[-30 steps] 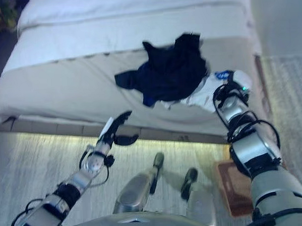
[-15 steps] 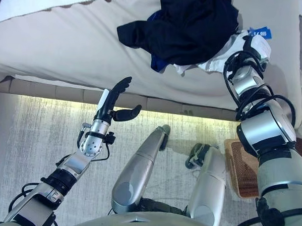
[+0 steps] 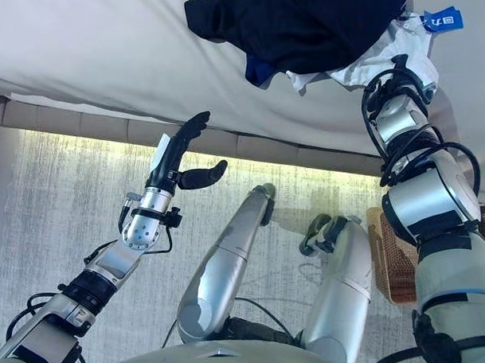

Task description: Pick up the clothes from the bed and place them into the basket

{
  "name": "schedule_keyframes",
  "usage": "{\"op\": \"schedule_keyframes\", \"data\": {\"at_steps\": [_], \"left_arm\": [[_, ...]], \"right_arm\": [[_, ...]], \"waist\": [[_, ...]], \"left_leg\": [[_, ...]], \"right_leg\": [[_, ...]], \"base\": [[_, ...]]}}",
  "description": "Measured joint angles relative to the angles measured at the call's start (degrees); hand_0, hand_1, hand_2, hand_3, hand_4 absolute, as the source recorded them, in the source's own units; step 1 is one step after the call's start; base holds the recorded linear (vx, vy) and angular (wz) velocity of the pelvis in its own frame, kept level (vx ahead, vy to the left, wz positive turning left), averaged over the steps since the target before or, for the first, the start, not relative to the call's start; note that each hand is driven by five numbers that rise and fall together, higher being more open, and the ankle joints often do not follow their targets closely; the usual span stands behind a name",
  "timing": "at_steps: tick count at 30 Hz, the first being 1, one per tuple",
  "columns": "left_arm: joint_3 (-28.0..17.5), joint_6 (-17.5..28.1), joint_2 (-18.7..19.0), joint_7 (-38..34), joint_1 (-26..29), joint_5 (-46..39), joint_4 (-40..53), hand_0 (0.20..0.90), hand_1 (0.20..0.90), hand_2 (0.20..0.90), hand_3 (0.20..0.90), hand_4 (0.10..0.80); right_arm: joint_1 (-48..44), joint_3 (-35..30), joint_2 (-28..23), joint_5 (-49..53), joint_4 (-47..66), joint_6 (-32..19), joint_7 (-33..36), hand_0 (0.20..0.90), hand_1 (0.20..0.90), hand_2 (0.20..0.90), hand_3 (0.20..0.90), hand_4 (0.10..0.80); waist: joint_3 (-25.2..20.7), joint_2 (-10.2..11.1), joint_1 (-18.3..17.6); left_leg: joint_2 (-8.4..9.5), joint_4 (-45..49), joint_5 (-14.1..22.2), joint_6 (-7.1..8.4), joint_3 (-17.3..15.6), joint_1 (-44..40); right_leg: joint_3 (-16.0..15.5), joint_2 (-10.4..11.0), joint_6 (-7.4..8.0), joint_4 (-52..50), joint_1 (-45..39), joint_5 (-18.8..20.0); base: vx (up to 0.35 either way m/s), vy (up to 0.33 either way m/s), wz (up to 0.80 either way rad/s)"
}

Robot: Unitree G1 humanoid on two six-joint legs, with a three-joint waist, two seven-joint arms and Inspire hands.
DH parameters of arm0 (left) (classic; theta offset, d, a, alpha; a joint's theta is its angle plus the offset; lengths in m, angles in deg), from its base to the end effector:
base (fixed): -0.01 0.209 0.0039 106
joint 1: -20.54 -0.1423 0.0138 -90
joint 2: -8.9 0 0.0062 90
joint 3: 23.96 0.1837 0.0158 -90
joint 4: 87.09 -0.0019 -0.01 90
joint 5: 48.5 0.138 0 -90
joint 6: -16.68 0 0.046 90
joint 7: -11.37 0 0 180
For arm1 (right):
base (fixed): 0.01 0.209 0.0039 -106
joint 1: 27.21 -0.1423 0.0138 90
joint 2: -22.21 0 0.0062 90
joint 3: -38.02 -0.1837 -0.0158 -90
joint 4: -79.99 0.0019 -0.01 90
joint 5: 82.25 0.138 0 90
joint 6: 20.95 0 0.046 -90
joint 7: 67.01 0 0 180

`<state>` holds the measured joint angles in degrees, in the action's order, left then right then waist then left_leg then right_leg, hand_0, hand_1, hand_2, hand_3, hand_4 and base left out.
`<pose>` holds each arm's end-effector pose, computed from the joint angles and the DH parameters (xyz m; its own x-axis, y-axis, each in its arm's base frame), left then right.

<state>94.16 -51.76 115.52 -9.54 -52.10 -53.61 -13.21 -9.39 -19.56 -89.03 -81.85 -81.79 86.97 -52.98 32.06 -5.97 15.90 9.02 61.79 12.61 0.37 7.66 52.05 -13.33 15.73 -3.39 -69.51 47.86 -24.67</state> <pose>0.2426 0.1777 0.0599 0.9405 -0.1909 0.2813 0.0431 0.8877 0.4584 0.3597 -0.2656 0.2131 0.8324 -0.5536 0.0244 0.3399 0.4753 -0.8115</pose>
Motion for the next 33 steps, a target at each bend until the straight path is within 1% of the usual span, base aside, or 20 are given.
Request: {"op": "schedule_keyframes", "data": {"at_steps": [5,8,9,10,11,12,13,16,23,27,28,29,33], "left_arm": [[-0.7,0.0,0.3,0.1,-1.5,-1.2,0.4,0.9,0.9,0.9,0.9,0.8],[-1.4,0.7,2.1,0.2,-3.3,-2.0,3.7,0.9,0.9,0.9,0.9,0.8],[-1.4,1.3,2.5,0.2,-3.4,-2.0,4.4,0.9,0.9,0.9,0.9,0.8],[-1.4,1.6,2.9,0.2,-3.5,-2.0,5.1,0.9,0.9,0.9,0.9,0.8],[-1.4,1.7,3.6,0.2,-3.6,-2.0,6.2,0.9,0.9,0.9,0.9,0.8],[-1.5,2.1,3.9,0.2,-3.7,-2.0,6.7,0.9,0.9,0.9,0.9,0.8],[-1.5,2.3,4.1,0.2,-3.7,-2.0,7.1,0.9,0.9,0.9,0.9,0.8],[-1.6,2.3,4.3,0.2,-4.0,-2.2,7.4,0.9,0.9,0.9,0.9,0.8],[-1.7,2.3,4.3,0.4,-5.3,-2.2,7.4,0.9,0.9,0.9,0.9,0.8],[-1.6,2.4,4.3,0.4,-5.6,-2.2,7.4,0.9,0.9,0.9,0.9,0.8],[-1.6,2.4,4.3,0.4,-5.7,-2.2,7.4,0.9,0.9,0.9,0.9,0.8],[-1.6,2.3,4.3,0.4,-5.7,-2.2,7.4,0.9,0.9,0.9,0.9,0.8],[-1.6,2.3,4.2,0.4,-5.7,-2.2,7.5,0.9,0.9,0.9,0.9,0.8]], "right_arm": [[-0.7,0.1,-0.3,0.1,0.0,1.2,-0.5,0.9,0.9,0.9,0.9,0.8],[-1.3,0.1,-0.8,0.2,0.0,1.6,-0.2,0.9,0.9,0.9,0.9,0.8],[-1.9,0.1,-1.2,0.3,0.0,2.1,-0.1,0.785,0.785,0.785,0.765,0.665],[-2.3,0.0,-1.7,0.7,0.0,2.4,0.0,0.599,0.599,0.599,0.549,0.449],[-2.8,0.1,-2.1,0.9,-0.1,2.8,0.4,0.538,0.538,0.538,0.477,0.377],[-3.3,0.0,-2.6,1.5,-0.1,3.1,0.9,0.436,0.436,0.436,0.359,0.259],[-3.7,0.0,-3.2,1.9,-0.2,3.2,1.6,0.3,0.3,0.3,0.2,0.1],[-5.1,0.0,-4.8,3.1,-0.6,3.0,3.4,0.3,0.3,0.3,0.2,0.1],[-5.6,-0.1,-4.6,6.5,-1.0,2.0,3.1,0.3,0.3,0.3,0.2,0.1],[-4.5,-0.1,-4.0,7.7,-1.0,2.0,2.7,0.3,0.3,0.3,0.2,0.1],[-4.5,-0.2,-4.0,7.8,-1.0,2.0,2.6,0.3,0.3,0.3,0.2,0.1],[-4.4,-0.2,-4.0,8.1,-0.9,1.9,2.5,0.3,0.3,0.3,0.2,0.1],[-3.7,-0.8,-4.0,8.8,-1.0,1.9,1.6,0.3,0.3,0.3,0.2,0.1]], "waist": [[0.0,0.0,0.3],[0.0,0.0,0.5],[0.0,0.0,0.8],[0.0,0.0,1.1],[0.0,0.0,1.2],[0.0,0.0,1.2],[0.0,0.0,1.2],[0.0,0.0,1.3],[0.0,0.0,1.6],[0.0,0.0,1.5],[0.0,0.0,1.5],[0.0,0.0,1.4],[0.0,0.1,1.2]], "left_leg": [[0.09,0.6,0.0,0.0,0.2,0.9],[0.12,1.2,0.0,0.0,0.5,2.1],[0.23,1.3,0.0,0.0,0.4,2.7],[0.38,1.7,0.0,0.0,0.4,3.3],[0.54,2.4,0.0,0.0,0.6,4.0],[0.8,2.9,0.0,0.0,0.8,4.8],[1.04,3.2,0.0,0.0,0.8,5.4],[1.23,3.5,0.0,0.0,0.6,6.8],[0.98,3.4,0.0,0.0,0.1,5.7],[0.81,1.1,0.0,-0.02,-0.3,1.1],[0.63,0.4,0.0,-0.05,-0.4,0.0],[0.0,-0.6,-0.1,-0.14,-0.8,-1.5],[-0.16,-5.2,-0.3,-0.48,-1.3,-8.0]], "right_leg": [[-0.1,-0.1,0.0,-0.5,0.7,0.0],[-0.2,-0.2,0.01,-0.9,1.7,0.0],[-0.1,-0.2,0.01,-1.2,2.4,0.0],[0.0,-0.2,0.01,-1.5,3.0,0.0],[0.0,-0.1,-0.1,-2.1,3.5,-0.1],[0.0,0.0,-0.25,-2.7,4.1,-0.3],[0.1,0.1,-0.23,-3.1,4.7,-0.5],[0.6,0.0,-0.23,-3.7,6.2,-0.5],[1.4,-0.2,-0.24,-3.2,5.5,-0.5],[1.6,-0.5,-0.22,-0.4,1.0,-0.5],[1.6,-0.6,-0.2,0.4,0.0,-0.5],[1.6,-0.6,-0.21,1.6,-1.5,-0.5],[1.7,-0.6,0.17,6.4,-7.7,-0.3]], "base": [[0.053,-0.046,0.02],[0.027,-0.037,0.01],[0.011,-0.037,0.03],[0.003,-0.028,0.05],[-0.003,-0.018,0.08],[-0.005,-0.011,0.12],[-0.009,-0.01,0.14],[-0.004,-0.008,0.07],[0.032,0.014,-0.04],[0.042,0.043,-0.06],[0.082,0.061,-0.07],[0.095,0.064,-0.09],[0.09,0.047,-0.07]]}}
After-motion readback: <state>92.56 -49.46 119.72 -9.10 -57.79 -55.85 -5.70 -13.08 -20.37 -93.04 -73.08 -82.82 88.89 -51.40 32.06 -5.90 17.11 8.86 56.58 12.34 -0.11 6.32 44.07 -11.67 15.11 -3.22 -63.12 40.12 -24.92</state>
